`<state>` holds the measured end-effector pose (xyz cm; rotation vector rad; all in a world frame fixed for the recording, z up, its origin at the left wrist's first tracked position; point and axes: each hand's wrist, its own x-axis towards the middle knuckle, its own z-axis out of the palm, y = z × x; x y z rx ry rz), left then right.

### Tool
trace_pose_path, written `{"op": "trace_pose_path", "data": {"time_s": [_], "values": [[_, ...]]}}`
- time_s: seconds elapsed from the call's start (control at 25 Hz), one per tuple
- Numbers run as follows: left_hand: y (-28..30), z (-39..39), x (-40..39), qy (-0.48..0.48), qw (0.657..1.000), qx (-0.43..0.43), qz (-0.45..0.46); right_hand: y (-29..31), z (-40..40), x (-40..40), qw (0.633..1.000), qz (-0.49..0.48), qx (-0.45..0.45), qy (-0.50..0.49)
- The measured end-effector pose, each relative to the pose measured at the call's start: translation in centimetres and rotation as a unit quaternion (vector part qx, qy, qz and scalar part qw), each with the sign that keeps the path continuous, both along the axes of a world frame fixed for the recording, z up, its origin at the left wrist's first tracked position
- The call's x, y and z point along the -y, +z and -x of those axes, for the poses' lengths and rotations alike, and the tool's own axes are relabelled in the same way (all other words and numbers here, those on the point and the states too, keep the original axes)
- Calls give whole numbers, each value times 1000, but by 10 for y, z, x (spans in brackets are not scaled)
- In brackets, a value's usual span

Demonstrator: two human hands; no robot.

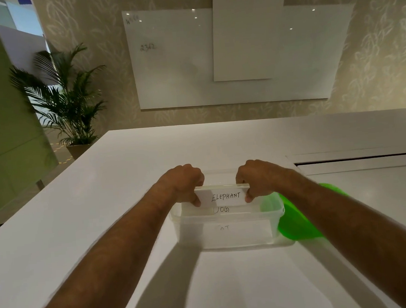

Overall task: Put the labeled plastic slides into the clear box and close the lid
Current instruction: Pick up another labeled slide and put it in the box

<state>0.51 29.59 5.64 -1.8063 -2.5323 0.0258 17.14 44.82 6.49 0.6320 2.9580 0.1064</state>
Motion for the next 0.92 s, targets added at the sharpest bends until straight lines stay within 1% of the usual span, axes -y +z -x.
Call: {"op": "trace_pose_path", "data": {"time_s": [0.36, 0.6, 0.68, 0.72, 0.8, 0.84, 0.92], "values": [[-8, -4, -14, -12, 996, -28, 84, -16, 9, 0, 999, -3, 47, 10], [-8, -3, -14, -20, 995, -31, 95, -16, 8, 0, 998, -18, 60, 14], [-10, -3, -13, -21, 996, -24, 86, -14, 5, -2, 999, -4, 49, 13], [-11, -2, -12, -20, 997, -16, 75, -12, 3, -2, 999, 12, 28, 11], [-11, -2, -9, -18, 999, 5, 43, -6, -4, -2, 998, 28, -51, 19], [-9, -2, -7, -18, 1000, 12, 20, -3, -8, -2, 994, 23, -108, 26], [-6, -5, -3, -20, 999, 13, -45, 0, -16, -1, 971, 2, -236, 28]]}}
